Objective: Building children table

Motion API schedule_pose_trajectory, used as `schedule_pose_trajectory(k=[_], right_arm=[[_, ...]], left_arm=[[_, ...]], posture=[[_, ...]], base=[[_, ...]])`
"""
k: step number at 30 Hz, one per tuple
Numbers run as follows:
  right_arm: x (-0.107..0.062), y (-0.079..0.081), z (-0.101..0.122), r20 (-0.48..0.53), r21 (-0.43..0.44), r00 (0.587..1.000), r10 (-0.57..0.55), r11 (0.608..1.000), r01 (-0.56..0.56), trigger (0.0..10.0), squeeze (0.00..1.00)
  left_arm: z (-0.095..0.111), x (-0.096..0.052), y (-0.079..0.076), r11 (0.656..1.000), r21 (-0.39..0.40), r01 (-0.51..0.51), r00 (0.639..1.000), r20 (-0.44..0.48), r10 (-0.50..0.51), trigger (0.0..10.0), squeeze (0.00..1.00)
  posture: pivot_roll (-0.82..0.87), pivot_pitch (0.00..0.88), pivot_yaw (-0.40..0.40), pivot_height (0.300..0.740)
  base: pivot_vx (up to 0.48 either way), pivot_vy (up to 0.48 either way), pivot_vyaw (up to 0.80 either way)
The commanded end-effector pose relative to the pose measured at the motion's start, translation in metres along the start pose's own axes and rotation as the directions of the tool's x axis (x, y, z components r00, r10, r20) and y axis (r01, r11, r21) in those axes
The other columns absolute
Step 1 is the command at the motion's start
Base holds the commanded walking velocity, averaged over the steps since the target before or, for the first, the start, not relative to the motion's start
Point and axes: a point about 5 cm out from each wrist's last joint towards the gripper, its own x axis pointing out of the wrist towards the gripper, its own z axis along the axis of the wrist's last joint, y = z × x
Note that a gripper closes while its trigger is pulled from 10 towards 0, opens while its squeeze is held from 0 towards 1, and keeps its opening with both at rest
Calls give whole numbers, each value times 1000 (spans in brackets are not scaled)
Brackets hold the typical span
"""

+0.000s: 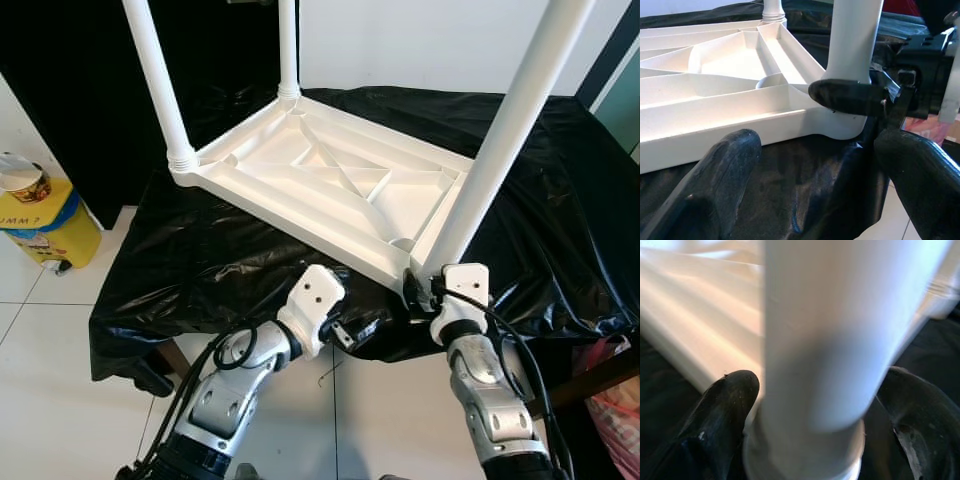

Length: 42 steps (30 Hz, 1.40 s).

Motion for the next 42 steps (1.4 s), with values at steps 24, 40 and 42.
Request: schedule_pose_trajectory(k=[24,40,42], right_arm=[[11,-24,-4,-30,-103,916,401,910,-401,0,0],[9,-26,-13,-45,-72,968,246,966,-249,10000,0],[8,-21,-15,-46,-71,986,158,984,-161,10000,0]], left_arm=[[-3,-2,0,1000,-3,8,1000,-5,-8,10000,0],[-3,-3,0,1000,-1,18,1000,-10,-18,10000,0],[-3,-4,2,1000,1,17,1000,-12,-17,10000,0]], posture=[[12,41,-70,740],[3,59,-59,740],[5,62,-58,740]], base=[[0,0,0],[0,0,0],[0,0,0]])
